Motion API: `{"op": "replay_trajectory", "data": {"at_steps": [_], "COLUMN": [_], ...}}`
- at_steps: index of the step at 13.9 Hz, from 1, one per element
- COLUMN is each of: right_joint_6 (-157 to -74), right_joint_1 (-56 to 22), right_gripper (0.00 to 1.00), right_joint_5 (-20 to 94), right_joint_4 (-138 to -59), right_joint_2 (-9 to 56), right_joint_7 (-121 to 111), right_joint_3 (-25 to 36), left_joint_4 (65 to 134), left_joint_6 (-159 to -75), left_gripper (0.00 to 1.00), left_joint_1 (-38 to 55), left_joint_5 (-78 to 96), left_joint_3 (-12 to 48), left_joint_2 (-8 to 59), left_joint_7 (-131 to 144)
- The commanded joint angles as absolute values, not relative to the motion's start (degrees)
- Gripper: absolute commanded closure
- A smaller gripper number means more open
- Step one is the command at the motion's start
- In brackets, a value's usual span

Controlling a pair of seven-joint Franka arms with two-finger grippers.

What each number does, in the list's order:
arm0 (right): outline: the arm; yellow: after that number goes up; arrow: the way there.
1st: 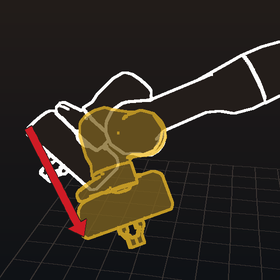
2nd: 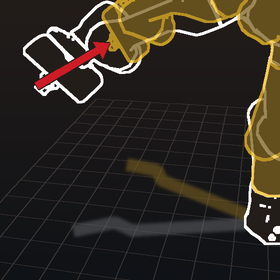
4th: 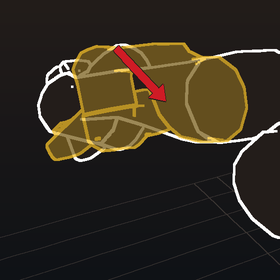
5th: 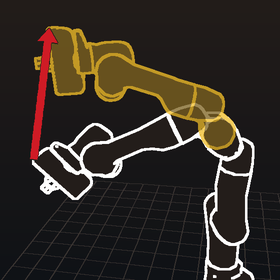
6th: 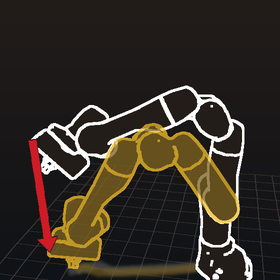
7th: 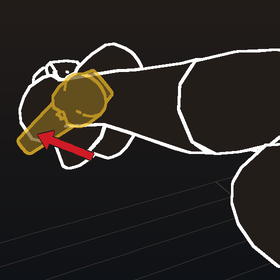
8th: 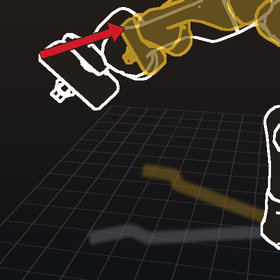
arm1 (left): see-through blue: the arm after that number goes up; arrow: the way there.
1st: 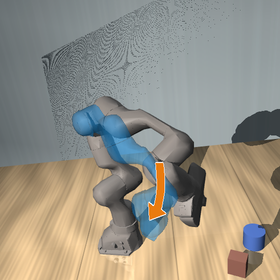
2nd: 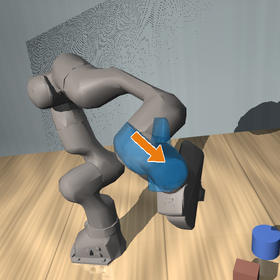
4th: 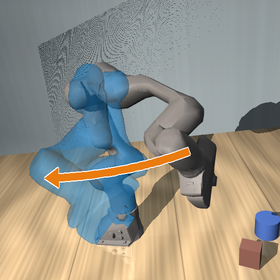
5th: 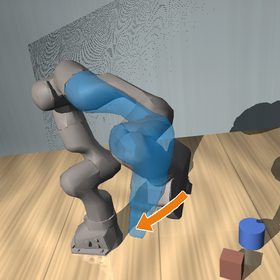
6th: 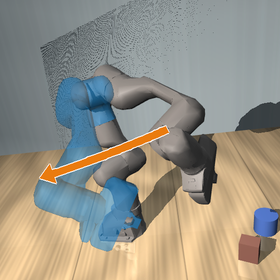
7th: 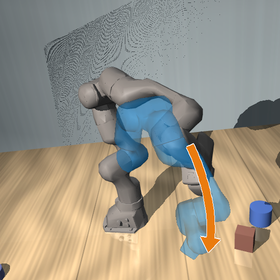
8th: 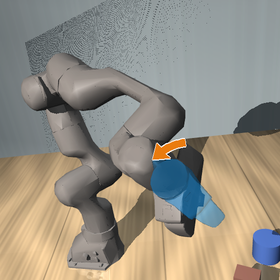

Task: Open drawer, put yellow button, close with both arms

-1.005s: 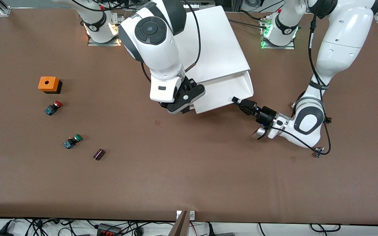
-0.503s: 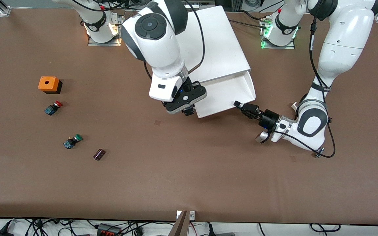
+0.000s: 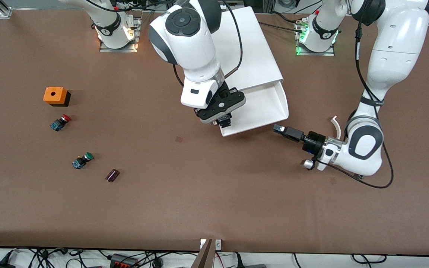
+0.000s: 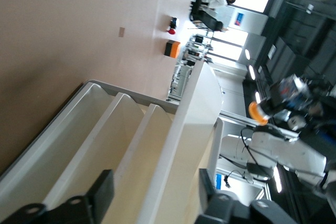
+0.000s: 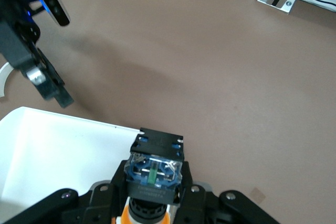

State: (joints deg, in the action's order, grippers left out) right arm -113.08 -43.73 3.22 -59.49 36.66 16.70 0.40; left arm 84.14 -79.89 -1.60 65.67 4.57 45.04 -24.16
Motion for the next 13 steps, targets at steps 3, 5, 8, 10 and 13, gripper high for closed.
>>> {"op": "replay_trajectory", "data": {"at_steps": [3,5,8,10,13], "right_joint_6": [-115.66,-116.19,-116.81,-115.76,-111.55], "right_joint_1": [-49.39,-49.66,-50.27,-50.71,-50.01], "right_gripper": [1.0,1.0,1.0,1.0,1.0], "right_joint_5": [2.9,2.99,3.08,3.34,3.78], "right_joint_4": [-57.66,-57.66,-57.66,-57.74,-57.83], "right_joint_2": [40.86,41.31,42.36,42.54,43.06], "right_joint_7": [23.29,23.38,24.95,26.45,28.56], "right_joint_3": [1.05,0.79,0.35,0.35,0.26], "left_joint_4": [77.97,75.51,72.09,68.75,64.44], "left_joint_6": [-79.36,-79.45,-79.63,-79.54,-79.54], "left_gripper": [0.0,0.0,0.0,0.0,0.0], "left_joint_1": [-1.76,-1.76,-1.76,-1.06,-0.88], "left_joint_5": [48.4,39.24,26.94,17.36,8.02], "left_joint_3": [4.13,4.13,4.13,4.31,5.01], "left_joint_2": [38.15,37.18,35.16,34.72,33.93], "left_joint_7": [-6.36,-2.3,1.83,3.95,3.87]}}
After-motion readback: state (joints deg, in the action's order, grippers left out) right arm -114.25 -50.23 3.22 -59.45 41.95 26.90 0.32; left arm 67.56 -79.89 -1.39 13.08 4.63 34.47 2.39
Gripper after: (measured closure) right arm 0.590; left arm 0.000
